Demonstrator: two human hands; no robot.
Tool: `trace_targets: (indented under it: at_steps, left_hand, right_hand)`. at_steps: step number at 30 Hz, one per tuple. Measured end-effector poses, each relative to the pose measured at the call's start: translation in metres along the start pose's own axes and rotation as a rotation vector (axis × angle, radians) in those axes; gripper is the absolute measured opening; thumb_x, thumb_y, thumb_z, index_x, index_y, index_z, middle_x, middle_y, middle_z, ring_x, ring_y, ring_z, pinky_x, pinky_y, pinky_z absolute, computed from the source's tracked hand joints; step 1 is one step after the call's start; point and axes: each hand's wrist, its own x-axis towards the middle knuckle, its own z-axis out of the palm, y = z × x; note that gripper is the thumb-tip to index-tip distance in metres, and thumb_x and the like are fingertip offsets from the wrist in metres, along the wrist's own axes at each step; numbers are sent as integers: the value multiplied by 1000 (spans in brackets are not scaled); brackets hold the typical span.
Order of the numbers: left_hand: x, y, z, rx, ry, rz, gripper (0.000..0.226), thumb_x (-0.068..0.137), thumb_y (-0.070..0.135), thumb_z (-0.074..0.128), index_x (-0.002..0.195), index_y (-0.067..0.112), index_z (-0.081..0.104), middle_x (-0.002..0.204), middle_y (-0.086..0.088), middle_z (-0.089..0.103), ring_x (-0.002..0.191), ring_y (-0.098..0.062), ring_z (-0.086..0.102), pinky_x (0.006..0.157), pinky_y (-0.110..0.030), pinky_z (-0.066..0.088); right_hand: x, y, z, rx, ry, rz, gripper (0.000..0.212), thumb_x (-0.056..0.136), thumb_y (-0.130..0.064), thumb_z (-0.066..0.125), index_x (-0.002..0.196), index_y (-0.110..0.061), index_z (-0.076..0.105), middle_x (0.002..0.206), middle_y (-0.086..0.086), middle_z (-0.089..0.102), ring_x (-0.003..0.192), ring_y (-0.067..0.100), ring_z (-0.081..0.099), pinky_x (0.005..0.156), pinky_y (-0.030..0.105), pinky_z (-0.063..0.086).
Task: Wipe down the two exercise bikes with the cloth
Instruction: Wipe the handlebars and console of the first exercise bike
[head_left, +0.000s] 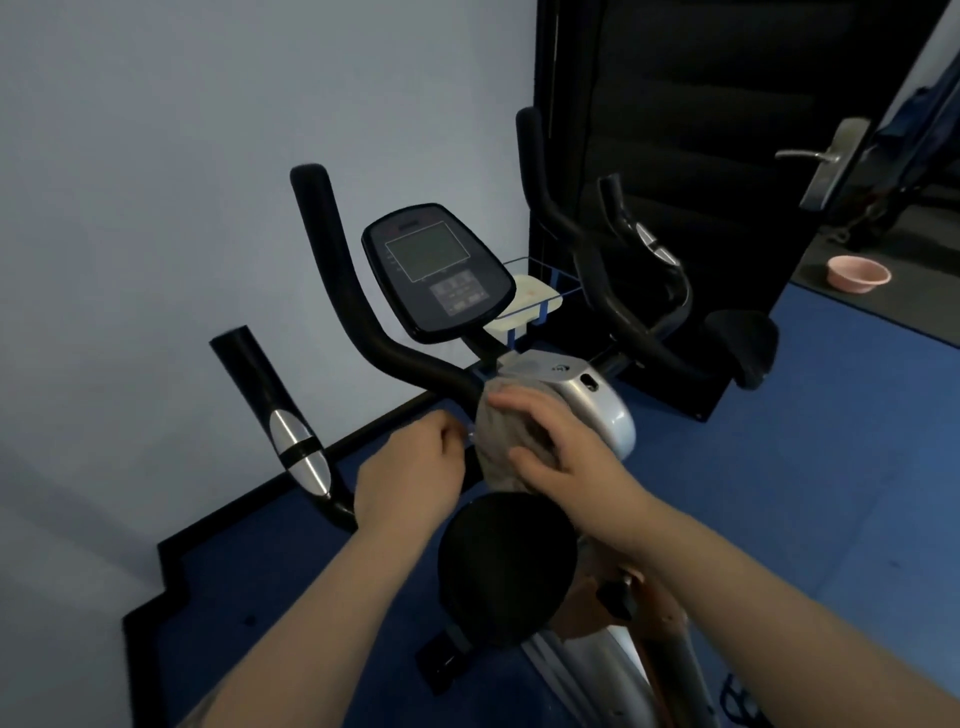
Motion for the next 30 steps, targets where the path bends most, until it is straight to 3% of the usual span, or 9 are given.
trace_targets:
  at_steps: [3, 7, 10, 14, 18, 22, 26, 28, 30]
  left_hand:
    - [-1, 1, 1, 23, 28, -3, 25, 99, 34, 36, 106, 38, 60, 87, 12, 61, 73, -8, 56, 62, -31, 45]
    - [-4, 3, 2, 72, 57, -49, 27, 100, 38, 36, 100, 30, 62, 75, 13, 58, 63, -4, 52, 60, -32, 47]
    - [-3, 4, 1, 86, 58, -85, 24, 99, 37, 39, 100, 32, 62, 77, 12, 59, 64, -4, 51, 54, -27, 40]
    - [-3, 5, 4, 120, 117, -117, 23, 97, 37, 41, 95, 33, 63, 72, 14, 54, 62, -4, 48, 49, -24, 29]
    - [0, 5, 2, 109, 125, -190, 21, 94, 40, 44, 95, 35, 64, 84, 9, 62, 73, -13, 55, 53, -27, 34]
    - [-2, 9, 1, 72, 181, -246, 19, 91, 35, 48, 92, 36, 67, 87, 12, 65, 75, -12, 56, 55, -26, 35]
    - [-2, 20, -9, -445, 330, -264, 14, 91, 25, 55, 88, 32, 67, 91, 8, 69, 86, -15, 65, 74, -33, 50]
    - [-4, 32, -8, -505, 276, -292, 12, 90, 32, 59, 100, 26, 60, 105, 5, 64, 94, -16, 62, 79, -34, 47]
    - [-9, 45, 3, -409, 174, -311, 39, 90, 41, 60, 121, 21, 46, 119, 1, 54, 102, -19, 58, 89, -39, 47]
  right_hand:
    - [-1, 3, -7, -28, -29, 29, 49, 97, -12, 48, 143, -28, 41, 145, -16, 40, 133, -4, 34, 114, 27, 32]
    - [36, -12, 9, -247, -47, 10, 55, 101, -33, 44, 151, -20, 27, 151, -1, 38, 139, 9, 29, 118, 28, 18]
    - [25, -1, 1, -386, -58, -25, 55, 102, -41, 36, 153, -22, 24, 149, -3, 43, 135, 3, 24, 120, 27, 4]
    - [24, 12, -17, -617, -173, -169, 48, 104, -33, 31, 146, -11, 36, 152, 7, 38, 138, 17, 32, 116, 27, 12]
    - [57, 1, -12, -830, -278, -174, 32, 102, -27, 37, 131, -12, 42, 126, 12, 54, 108, 35, 56, 89, 44, 43]
    - [32, 0, -15, -462, -66, -119, 24, 100, -32, 42, 107, -17, 60, 99, 5, 67, 96, 26, 59, 83, 40, 42]
    - [16, 3, -44, -201, 92, 34, 27, 100, -19, 45, 111, -34, 64, 98, -10, 69, 91, 7, 63, 77, 24, 50]
    - [15, 2, -64, -2, 272, 32, 26, 100, -18, 47, 105, -37, 64, 90, -17, 67, 85, -3, 63, 69, 10, 48]
    - [18, 3, -79, 73, 450, -55, 26, 100, -22, 47, 108, -40, 63, 89, -19, 66, 84, -6, 63, 68, 6, 46]
